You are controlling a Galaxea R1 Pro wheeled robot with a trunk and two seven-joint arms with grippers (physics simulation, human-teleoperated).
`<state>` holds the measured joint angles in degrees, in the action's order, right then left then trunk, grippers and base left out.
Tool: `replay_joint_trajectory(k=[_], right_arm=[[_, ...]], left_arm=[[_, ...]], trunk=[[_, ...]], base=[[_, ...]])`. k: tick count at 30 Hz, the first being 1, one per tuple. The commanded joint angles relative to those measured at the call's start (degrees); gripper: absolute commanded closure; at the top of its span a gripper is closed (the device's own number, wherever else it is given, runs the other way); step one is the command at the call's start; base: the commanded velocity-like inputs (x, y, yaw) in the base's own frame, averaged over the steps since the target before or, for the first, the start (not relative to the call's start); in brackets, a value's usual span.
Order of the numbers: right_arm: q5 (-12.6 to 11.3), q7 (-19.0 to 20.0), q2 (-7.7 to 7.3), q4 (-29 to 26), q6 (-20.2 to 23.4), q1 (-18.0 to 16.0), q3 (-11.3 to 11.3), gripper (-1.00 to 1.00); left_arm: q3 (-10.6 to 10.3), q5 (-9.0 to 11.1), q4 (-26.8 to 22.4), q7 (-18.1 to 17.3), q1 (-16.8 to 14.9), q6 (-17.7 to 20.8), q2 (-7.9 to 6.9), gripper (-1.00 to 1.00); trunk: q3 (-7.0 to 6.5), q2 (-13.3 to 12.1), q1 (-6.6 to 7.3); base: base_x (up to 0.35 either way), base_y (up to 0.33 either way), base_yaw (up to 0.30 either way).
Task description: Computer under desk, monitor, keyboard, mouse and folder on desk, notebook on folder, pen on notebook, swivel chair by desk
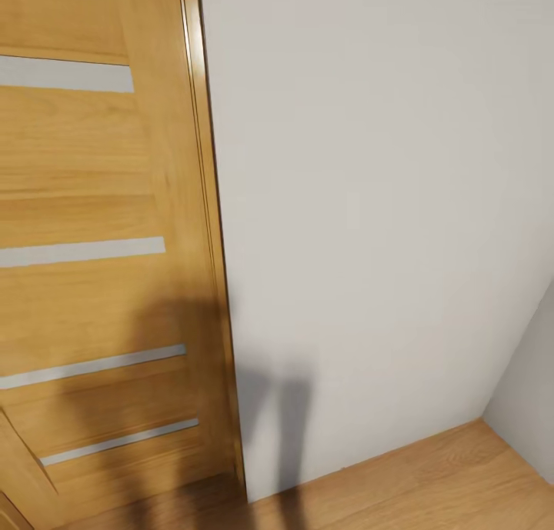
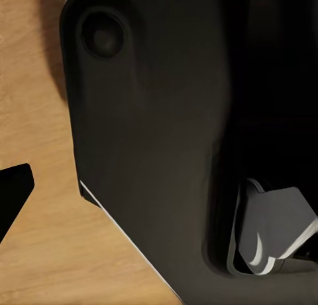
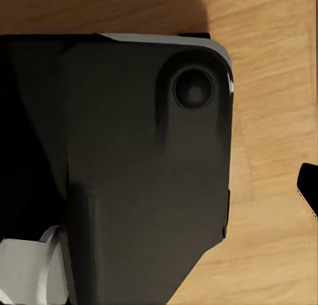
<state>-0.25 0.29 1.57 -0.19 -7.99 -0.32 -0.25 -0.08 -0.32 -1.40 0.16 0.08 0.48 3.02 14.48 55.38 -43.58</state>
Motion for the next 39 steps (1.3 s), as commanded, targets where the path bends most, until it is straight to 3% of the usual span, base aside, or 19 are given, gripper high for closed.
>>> replay_joint_trajectory(k=[1,12,25,39], right_arm=[[0.0,0.1,0.01,0.1,-1.5,0.0,0.1,-1.0],[0.1,0.1,0.0,0.2,-3.8,0.0,0.1,-1.0],[0.0,0.1,0.01,0.0,-4.1,0.0,0.1,-1.0],[0.0,0.1,0.09,-0.1,-7.3,0.0,0.2,-1.0]], left_arm=[[0.0,0.0,-0.1,0.0,0.0,0.1,-0.01,-1.0],[0.0,0.0,-0.2,0.0,0.0,0.1,-0.07,-1.0],[0.0,0.0,-0.2,0.1,0.0,0.1,-0.12,-1.0],[0.0,0.0,-0.6,0.4,0.0,0.1,-0.2,-1.0]], trunk=[[-0.12,-0.4,0.22],[-0.12,-0.4,0.22],[-0.12,-0.4,0.22],[-0.12,-0.4,0.22]], base=[[0.0,0.0,0.0],[0.0,0.0,0.041],[0.0,0.0,0.244],[0.0,0.0,0.263]])
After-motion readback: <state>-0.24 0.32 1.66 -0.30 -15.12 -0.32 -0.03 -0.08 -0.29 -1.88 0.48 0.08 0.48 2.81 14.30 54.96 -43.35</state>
